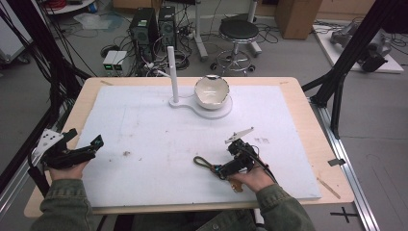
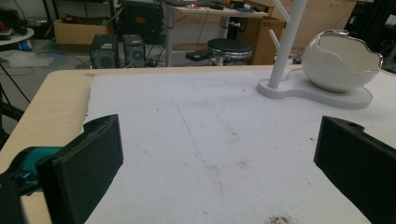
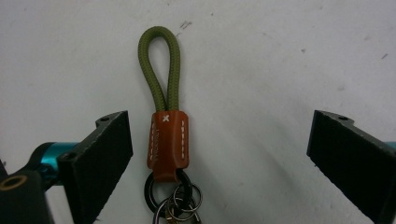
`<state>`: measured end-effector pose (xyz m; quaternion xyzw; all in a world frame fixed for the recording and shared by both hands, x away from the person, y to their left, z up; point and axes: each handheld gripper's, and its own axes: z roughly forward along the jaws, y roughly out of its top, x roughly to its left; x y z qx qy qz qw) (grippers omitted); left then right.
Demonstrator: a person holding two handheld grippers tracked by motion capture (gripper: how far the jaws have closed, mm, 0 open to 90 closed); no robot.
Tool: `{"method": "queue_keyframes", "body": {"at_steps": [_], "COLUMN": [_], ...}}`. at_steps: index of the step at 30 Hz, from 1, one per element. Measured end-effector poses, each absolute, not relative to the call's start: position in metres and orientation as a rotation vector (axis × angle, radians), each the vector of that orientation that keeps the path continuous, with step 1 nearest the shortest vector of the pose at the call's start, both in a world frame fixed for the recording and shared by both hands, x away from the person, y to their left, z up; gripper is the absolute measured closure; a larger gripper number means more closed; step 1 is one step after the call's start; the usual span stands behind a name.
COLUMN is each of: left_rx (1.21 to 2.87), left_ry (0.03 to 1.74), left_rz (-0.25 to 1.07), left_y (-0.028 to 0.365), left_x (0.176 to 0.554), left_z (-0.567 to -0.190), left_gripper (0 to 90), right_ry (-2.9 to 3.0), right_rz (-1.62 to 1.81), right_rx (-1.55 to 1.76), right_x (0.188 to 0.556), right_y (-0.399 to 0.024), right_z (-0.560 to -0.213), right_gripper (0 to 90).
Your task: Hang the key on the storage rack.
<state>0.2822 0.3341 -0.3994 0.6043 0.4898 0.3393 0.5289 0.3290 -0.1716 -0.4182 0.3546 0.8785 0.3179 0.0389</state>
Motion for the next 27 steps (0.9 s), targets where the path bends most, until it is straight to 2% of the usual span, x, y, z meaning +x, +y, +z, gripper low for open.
{"method": "queue_keyframes", "body": {"at_steps": [1, 3, 12, 21, 27], "left_rx": [1.446, 1.448, 1.445, 1.447, 1.45], "left_ry": [1.169, 1.168, 1.169, 1.167, 1.166], "left_rz": [0.81, 0.808, 0.806, 0.804, 0.803], "left_y": [0.334, 0.334, 0.334, 0.334, 0.334], "left_x": [0.282, 0.282, 0.282, 0.282, 0.282], "left_z": [-0.399, -0.399, -0.399, -0.4, -0.4], "left_gripper": [1.8, 1.8, 1.8, 1.8, 1.8], "right_ry": [2.717, 2.72, 2.732, 2.759, 2.787], "right_rz": [0.974, 0.973, 0.915, 0.908, 0.906], "right_rx": [1.051, 1.057, 0.987, 0.984, 0.951], "right_x": [0.328, 0.327, 0.321, 0.32, 0.319], "right_y": [-0.171, -0.169, -0.158, -0.155, -0.151], "right_z": [-0.418, -0.418, -0.418, -0.418, -0.419], "right_gripper": [16.6, 17.0, 40.2, 53.5, 66.5]}}
